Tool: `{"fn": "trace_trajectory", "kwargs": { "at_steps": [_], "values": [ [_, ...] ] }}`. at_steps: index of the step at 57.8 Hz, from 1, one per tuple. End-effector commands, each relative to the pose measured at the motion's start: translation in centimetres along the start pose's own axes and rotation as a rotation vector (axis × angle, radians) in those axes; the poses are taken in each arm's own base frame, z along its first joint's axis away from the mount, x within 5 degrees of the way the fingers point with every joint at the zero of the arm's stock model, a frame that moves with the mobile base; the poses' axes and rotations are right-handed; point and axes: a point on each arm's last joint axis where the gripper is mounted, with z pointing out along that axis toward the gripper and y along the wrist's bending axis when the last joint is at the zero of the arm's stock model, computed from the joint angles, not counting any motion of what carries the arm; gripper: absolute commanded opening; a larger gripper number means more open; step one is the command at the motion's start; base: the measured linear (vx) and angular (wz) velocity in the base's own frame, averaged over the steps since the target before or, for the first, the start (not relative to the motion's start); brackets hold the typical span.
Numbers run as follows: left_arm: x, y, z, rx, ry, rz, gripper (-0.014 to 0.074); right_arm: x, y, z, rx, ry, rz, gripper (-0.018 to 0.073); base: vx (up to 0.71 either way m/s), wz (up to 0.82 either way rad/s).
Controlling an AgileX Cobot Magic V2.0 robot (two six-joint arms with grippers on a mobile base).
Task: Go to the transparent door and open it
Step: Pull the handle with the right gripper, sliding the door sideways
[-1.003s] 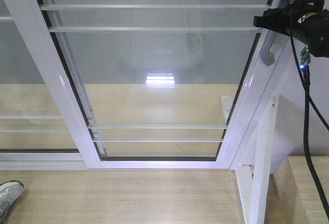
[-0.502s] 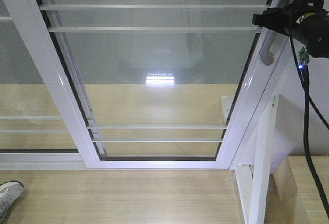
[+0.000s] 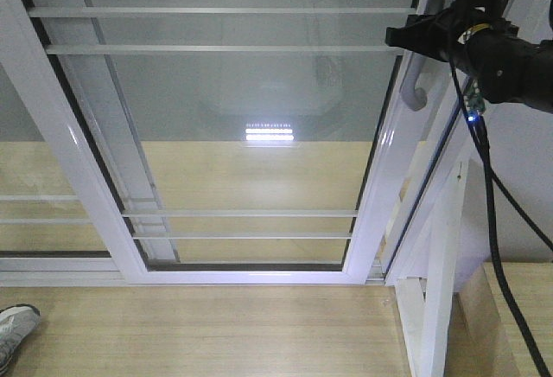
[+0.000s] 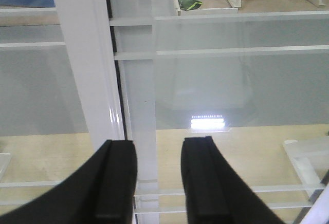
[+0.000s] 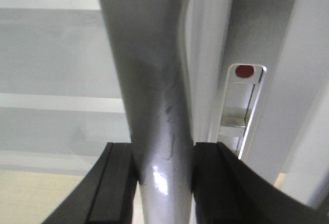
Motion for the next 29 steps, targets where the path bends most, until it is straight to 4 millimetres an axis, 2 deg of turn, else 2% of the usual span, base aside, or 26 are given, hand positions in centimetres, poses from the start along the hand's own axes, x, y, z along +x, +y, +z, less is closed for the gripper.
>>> {"fn": "trace_trajectory", "kwargs": {
  "at_steps": [1,29],
  "values": [
    [-1.6,-0.1,-0.2,0.013,-0.103,-0.009,0.0371,-4.1,2.4,-1.7,-0.058,-0.188,-0.049,0.0317,0.0,0.0],
    [-1.6,-0.1,-0.2,0.013,-0.103,-0.009,0.0371,-3.6,8.6,-2.6,-0.203,-0.187,-0.082,0.0317,0.0,0.0]
  ]
}}
